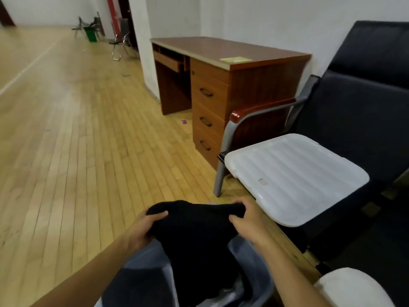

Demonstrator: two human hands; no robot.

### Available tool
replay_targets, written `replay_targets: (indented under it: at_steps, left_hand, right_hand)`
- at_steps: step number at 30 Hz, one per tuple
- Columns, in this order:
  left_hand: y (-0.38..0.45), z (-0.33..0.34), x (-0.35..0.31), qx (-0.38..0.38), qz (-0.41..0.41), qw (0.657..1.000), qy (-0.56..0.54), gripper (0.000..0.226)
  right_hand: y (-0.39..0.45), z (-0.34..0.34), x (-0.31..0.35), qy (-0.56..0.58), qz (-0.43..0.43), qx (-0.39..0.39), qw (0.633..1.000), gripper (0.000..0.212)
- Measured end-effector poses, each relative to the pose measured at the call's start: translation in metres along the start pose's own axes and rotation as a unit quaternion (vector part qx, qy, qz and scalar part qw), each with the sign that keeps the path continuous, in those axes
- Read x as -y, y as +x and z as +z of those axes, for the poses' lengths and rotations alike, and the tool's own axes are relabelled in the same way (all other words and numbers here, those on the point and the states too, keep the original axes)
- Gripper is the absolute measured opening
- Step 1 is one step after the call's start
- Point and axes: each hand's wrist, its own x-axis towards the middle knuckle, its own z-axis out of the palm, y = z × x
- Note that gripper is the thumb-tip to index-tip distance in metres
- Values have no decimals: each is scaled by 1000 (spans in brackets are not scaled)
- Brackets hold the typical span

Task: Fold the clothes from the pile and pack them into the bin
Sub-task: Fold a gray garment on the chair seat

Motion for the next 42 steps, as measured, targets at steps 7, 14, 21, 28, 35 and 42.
replay_targets:
  at_steps: [7, 14, 21, 28, 35, 42]
  left_hand:
    - [34, -22, 84, -99, 43, 918, 381, 28]
    - [22, 125, 56, 78, 103, 921, 367, 23]
    - [-52, 362, 35, 316, 177, 868, 339, 19]
    - [-149, 559, 128, 536, 175, 702, 435, 13]
    - [-196, 653, 217, 606, 299, 390, 625, 17]
    - [-210, 663, 220, 601, 334, 368, 626, 17]
  right_hand:
    - [12, 2, -94, -219, 173, 59, 958, 9]
    - [-2, -66, -53, -224, 47, 35, 973, 20]
    - [-69, -191, -64, -211, 5, -132, 969, 20]
    - [-217, -359, -179, -233, 179, -390, 872, 13]
    - [-394, -441, -326, -56, 466, -495, 731, 49]
    - [-384, -473, -387, 240, 366, -690, 576, 86]
